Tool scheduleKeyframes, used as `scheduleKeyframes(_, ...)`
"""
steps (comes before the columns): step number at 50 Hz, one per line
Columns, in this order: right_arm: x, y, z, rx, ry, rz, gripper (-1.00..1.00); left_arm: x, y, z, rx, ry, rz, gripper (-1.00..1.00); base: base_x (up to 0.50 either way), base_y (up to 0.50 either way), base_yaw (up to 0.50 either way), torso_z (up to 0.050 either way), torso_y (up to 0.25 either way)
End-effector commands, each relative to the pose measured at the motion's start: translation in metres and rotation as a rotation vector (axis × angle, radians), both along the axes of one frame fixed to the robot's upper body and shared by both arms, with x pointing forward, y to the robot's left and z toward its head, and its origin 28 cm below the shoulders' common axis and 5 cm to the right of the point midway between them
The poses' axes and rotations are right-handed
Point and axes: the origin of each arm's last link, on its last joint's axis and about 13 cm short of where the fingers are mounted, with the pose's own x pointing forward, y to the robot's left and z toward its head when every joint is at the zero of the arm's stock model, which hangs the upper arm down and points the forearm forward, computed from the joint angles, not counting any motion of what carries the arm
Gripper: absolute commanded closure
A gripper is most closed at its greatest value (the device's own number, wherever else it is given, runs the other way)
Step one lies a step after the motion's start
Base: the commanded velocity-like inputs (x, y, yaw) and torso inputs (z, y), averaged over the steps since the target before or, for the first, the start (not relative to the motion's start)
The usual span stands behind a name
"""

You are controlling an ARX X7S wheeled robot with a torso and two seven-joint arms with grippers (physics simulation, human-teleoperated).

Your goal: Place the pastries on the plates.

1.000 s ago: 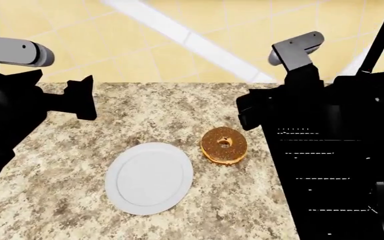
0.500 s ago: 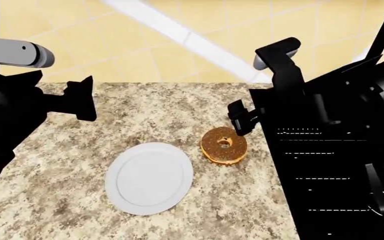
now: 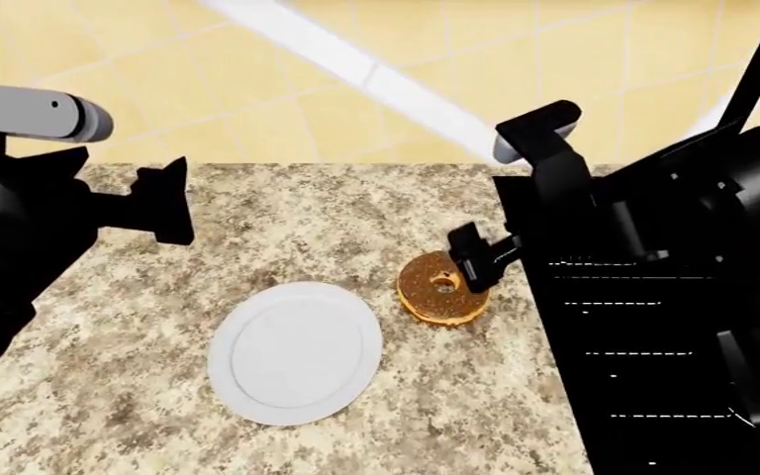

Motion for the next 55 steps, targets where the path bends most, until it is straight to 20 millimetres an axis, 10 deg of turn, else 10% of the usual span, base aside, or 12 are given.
scheduleKeyframes(1,0.003,0.001,-0.007,-0.017,0.021,-0.009,-1.00,0.001,0.002,-0.002,-0.013,-0.003,0.000,-1.00,0.00,0.00,0.00,0.000,0.000)
scheduleKeyframes(48,0.017,0.006,-0.048,-0.010,0.133,0.003,-1.00,-0.002,0.006,-0.005,-0.010,0.004,0.012,-1.00,0.00,0.00,0.00,0.000,0.000)
scheduleKeyframes(49,0.017,0.006,-0.048,-0.010,0.130,0.005,1.00,-0.003,0.006,-0.005,-0.010,0.004,0.012,-1.00,0.00,0.00,0.00,0.000,0.000)
scheduleKeyframes(55,0.017,0.005,-0.039,0.002,0.090,0.015,1.00,-0.002,0.005,-0.007,-0.010,0.006,0.011,-1.00,0.00,0.00,0.00,0.000,0.000)
